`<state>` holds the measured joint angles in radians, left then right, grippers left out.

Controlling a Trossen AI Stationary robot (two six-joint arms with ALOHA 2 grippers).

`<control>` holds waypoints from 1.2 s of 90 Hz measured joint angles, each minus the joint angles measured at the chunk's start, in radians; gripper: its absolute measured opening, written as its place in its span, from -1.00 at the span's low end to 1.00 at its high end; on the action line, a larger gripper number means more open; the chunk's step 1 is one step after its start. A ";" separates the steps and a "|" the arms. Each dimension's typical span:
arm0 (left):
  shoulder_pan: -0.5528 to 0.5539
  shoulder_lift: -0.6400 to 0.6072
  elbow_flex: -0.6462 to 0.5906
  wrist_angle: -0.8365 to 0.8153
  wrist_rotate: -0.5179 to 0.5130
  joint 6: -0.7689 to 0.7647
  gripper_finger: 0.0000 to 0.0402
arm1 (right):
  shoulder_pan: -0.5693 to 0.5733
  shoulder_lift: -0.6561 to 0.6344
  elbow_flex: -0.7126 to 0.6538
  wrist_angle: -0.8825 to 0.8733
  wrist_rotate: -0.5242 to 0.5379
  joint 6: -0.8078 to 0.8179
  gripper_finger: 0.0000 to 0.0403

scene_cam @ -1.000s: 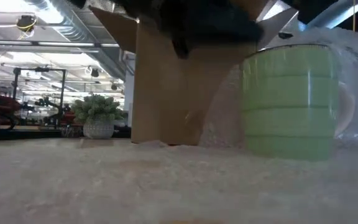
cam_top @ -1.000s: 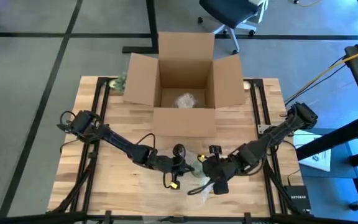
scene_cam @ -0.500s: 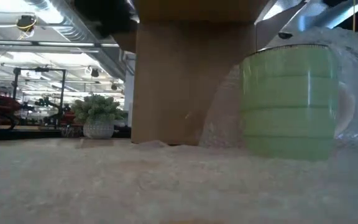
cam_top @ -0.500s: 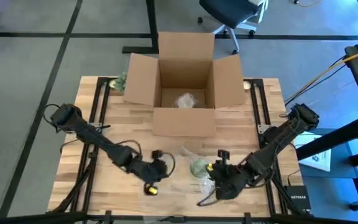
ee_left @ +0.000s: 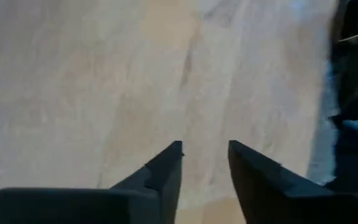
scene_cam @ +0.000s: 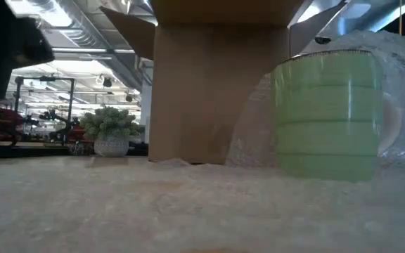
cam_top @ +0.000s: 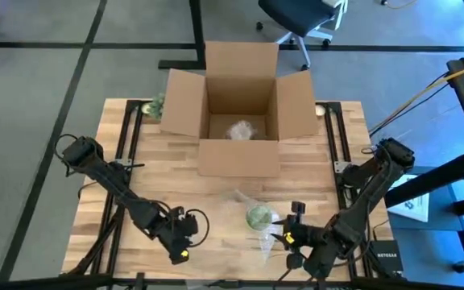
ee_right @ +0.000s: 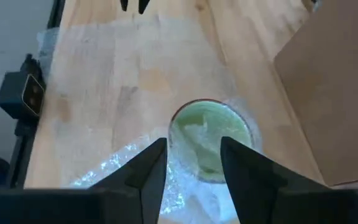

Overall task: Wrap mug
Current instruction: Wrap the green mug with bubble wrap

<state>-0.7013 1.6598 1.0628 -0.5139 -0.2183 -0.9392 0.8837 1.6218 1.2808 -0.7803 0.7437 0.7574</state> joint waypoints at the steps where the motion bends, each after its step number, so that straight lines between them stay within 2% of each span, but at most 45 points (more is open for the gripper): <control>1: -0.001 0.001 -0.003 0.001 -0.005 -0.001 -0.37 | 0.000 0.000 0.000 0.001 -0.003 -0.001 -0.31; 14: -0.013 0.041 -0.031 0.010 -0.047 -0.005 -0.30 | 0.000 0.000 0.000 -0.005 -0.006 -0.003 -0.31; 41: -0.013 0.210 -0.034 0.150 -0.063 0.034 -0.30 | 0.000 0.000 0.000 -0.016 -0.002 0.028 -0.31; 50: -0.011 0.232 -0.032 0.174 -0.046 0.029 -0.38 | 0.000 0.000 0.000 -0.016 -0.002 0.055 -0.31; 58: -0.011 0.234 -0.032 0.168 -0.041 0.033 -0.56 | 0.000 0.000 0.000 -0.016 -0.003 0.063 -0.31; 67: -0.010 0.220 -0.032 0.164 -0.019 0.043 -0.86 | 0.000 0.000 0.000 -0.026 -0.011 0.076 -0.31; 72: -0.013 0.200 -0.033 0.157 -0.011 0.046 -0.95 | 0.000 0.000 0.000 -0.048 -0.036 0.095 -0.31; 84: -0.014 0.137 -0.040 0.106 0.009 0.047 -0.99 | 0.000 0.000 0.000 -0.107 -0.122 0.178 -0.31; 97: -0.004 0.049 -0.038 0.098 -0.018 0.080 -1.00 | 0.000 0.000 0.000 -0.198 -0.225 0.277 -0.31; 108: 0.017 -0.006 -0.037 0.096 -0.044 0.111 -1.00 | 0.006 0.000 0.000 -0.268 -0.265 0.344 -0.31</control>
<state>-0.6838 1.6534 1.0256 -0.4179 -0.2627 -0.8283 0.8898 1.6215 1.2812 -1.0487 0.4789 1.1018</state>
